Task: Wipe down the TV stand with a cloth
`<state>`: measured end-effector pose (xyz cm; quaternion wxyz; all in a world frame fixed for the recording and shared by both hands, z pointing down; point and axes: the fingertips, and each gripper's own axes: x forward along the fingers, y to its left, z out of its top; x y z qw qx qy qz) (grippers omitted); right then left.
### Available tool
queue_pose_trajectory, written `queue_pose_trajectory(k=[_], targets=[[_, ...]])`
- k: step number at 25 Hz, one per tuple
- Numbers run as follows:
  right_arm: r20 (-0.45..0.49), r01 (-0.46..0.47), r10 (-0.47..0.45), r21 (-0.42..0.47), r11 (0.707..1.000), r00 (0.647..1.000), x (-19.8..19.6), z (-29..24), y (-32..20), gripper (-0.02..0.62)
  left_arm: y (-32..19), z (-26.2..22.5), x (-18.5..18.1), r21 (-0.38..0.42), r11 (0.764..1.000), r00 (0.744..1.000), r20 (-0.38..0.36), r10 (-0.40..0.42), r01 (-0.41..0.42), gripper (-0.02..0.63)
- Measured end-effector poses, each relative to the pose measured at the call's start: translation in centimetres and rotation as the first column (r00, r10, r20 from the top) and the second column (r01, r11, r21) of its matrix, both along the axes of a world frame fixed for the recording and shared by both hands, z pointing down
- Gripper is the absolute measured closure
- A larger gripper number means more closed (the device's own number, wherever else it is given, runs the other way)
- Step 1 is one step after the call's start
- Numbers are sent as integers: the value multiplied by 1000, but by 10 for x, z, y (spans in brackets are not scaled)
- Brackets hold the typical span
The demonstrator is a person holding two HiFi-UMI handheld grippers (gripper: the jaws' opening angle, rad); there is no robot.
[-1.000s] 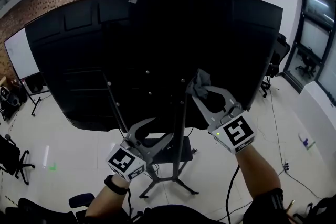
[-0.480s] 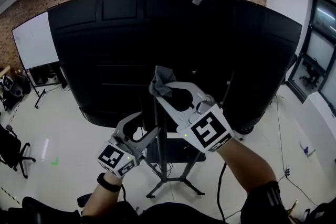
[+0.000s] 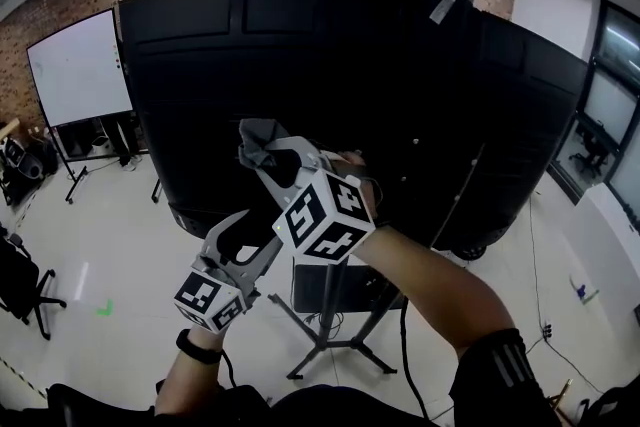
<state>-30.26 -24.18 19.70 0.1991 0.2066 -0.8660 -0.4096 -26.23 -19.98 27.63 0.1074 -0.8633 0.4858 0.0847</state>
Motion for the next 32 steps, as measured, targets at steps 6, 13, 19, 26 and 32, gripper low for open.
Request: queue_pose_trajectory(k=[6, 13, 19, 26, 32], targets=[[-121, -93, 101, 75, 993, 988, -43, 9, -28, 549, -1, 5, -26, -4, 1000, 1000, -18, 9, -9, 345], [-223, -175, 209, 163, 971, 952, -58, 18, -56, 549, -6, 2, -27, -9, 999, 999, -9, 34, -34, 345], [-297, -241, 320, 272, 931, 900, -39, 21, -62, 551, -10, 4, -22, -6, 997, 997, -6, 73, -73, 345], [-356, -299, 438, 382, 874, 825, 0, 22, -73, 551, -17, 5, -8, 0, 992, 992, -13, 124, -124, 345], [-371, -334, 498, 425, 841, 784, 25, 19, -77, 551, -19, 4, 2, -1, 988, 988, -23, 153, -153, 345]])
